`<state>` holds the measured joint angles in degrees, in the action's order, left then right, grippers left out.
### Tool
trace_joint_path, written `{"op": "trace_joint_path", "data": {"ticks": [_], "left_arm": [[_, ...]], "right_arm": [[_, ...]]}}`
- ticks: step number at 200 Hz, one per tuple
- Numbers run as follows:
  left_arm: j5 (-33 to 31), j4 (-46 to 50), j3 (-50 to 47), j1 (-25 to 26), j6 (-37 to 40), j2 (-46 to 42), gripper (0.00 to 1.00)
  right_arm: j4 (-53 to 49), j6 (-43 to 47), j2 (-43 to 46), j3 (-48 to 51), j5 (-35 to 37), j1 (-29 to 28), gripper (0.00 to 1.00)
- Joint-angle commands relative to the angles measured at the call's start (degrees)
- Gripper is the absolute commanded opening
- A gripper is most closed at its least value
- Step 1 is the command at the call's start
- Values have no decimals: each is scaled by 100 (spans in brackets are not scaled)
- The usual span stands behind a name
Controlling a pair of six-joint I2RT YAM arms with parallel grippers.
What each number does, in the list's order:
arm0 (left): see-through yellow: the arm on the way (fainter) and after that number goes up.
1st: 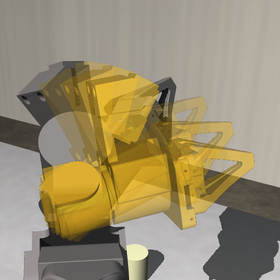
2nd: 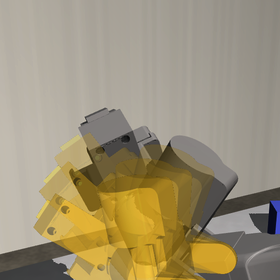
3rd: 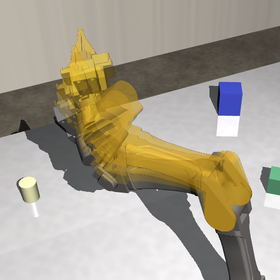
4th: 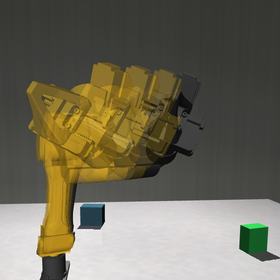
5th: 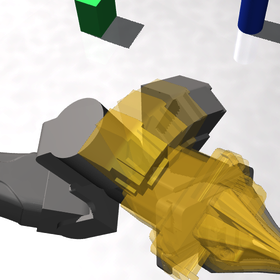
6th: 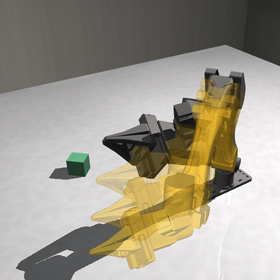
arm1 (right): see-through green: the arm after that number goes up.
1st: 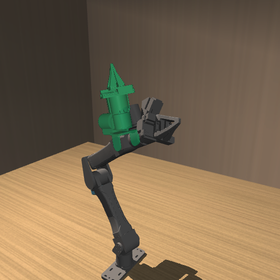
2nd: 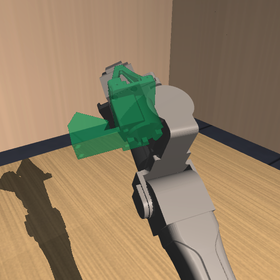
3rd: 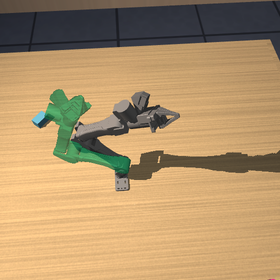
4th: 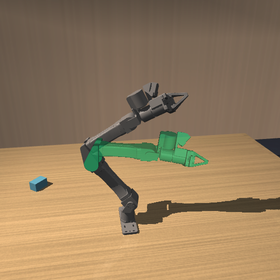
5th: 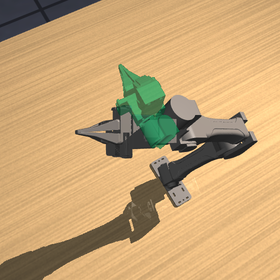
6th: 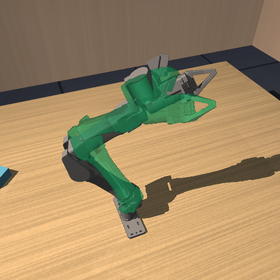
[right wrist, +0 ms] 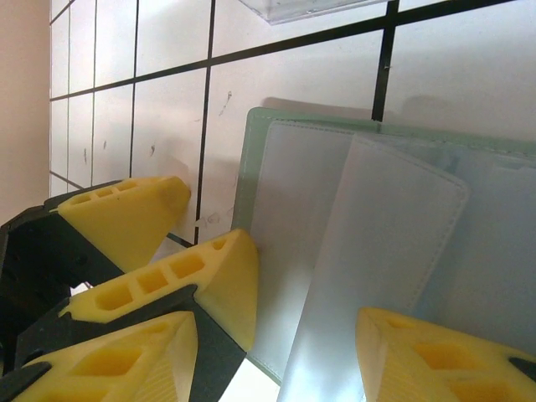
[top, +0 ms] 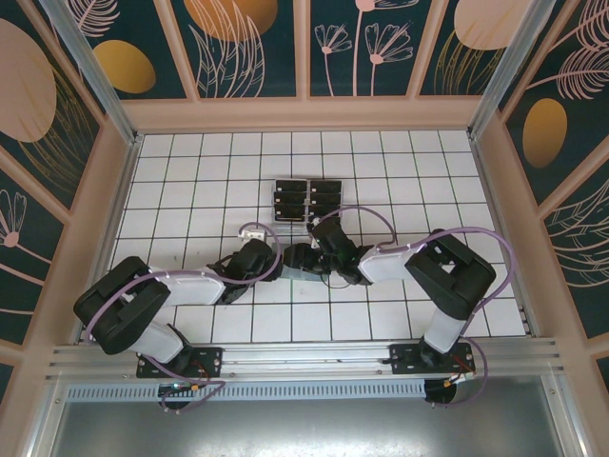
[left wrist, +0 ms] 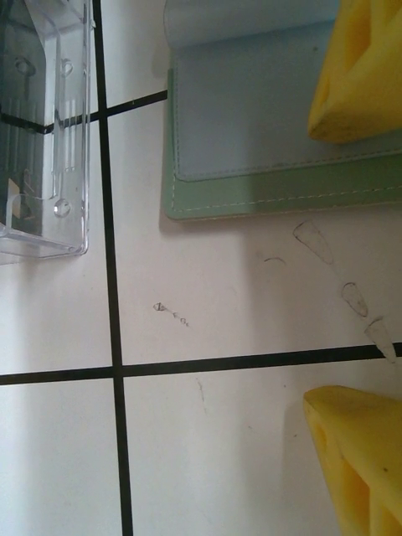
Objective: Put the credit cards into the card holder
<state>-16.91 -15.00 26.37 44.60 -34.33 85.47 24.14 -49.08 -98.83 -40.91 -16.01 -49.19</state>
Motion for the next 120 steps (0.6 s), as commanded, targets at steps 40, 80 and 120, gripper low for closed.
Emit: {"op": "trace_joint_path", "data": {"ticks": [40, 80, 120], "left_arm": [[-182, 557, -388, 64, -636, -646, 77], [-544, 651, -629, 65, -982, -1241, 77], [-599, 600, -841, 66, -1155, -1468, 77]], "right_arm": [[161, -150, -128, -171, -71, -29, 53], [108, -141, -185, -259, -95, -47, 53], [6, -125, -287, -441, -113, -80, 53]]}}
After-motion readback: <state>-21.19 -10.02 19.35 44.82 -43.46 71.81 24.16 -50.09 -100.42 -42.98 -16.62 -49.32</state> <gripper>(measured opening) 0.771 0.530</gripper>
